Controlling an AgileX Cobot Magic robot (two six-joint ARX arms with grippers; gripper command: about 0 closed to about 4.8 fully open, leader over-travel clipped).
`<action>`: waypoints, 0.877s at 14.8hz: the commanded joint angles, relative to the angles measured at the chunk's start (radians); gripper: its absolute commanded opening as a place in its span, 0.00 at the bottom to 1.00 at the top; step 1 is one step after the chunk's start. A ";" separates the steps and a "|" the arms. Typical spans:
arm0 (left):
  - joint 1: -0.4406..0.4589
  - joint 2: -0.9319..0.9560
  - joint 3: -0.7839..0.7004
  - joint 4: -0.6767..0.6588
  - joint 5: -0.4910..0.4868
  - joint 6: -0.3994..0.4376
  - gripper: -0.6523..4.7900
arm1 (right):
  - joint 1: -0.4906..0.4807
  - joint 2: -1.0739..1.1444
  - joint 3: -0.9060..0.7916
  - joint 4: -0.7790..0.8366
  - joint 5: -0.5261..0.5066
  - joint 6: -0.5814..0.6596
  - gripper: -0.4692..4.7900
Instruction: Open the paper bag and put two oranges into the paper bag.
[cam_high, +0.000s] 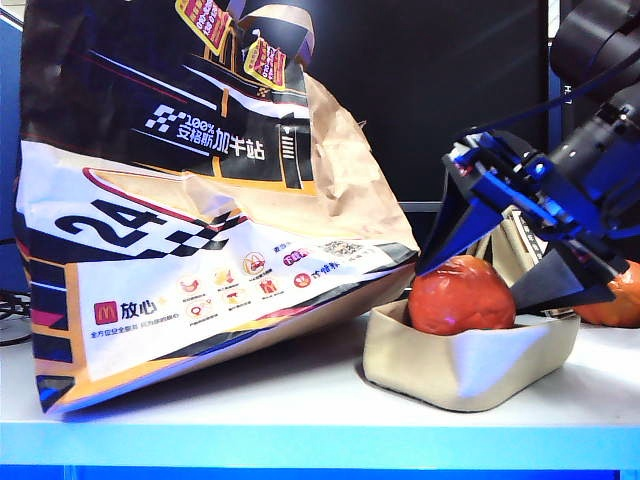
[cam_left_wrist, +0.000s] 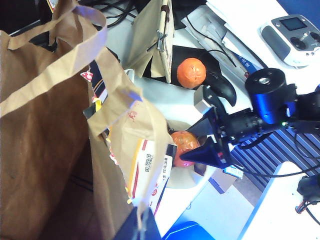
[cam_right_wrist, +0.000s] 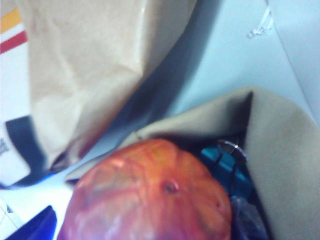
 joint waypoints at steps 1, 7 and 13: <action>0.000 -0.003 0.003 0.005 0.006 0.007 0.11 | 0.000 0.066 0.006 0.032 -0.003 0.026 0.92; 0.000 -0.003 0.003 -0.017 0.086 0.003 0.11 | 0.000 0.085 0.009 0.114 -0.041 0.081 0.10; 0.000 -0.003 0.003 -0.013 0.162 0.004 0.11 | -0.001 -0.103 0.078 0.033 -0.038 0.081 0.08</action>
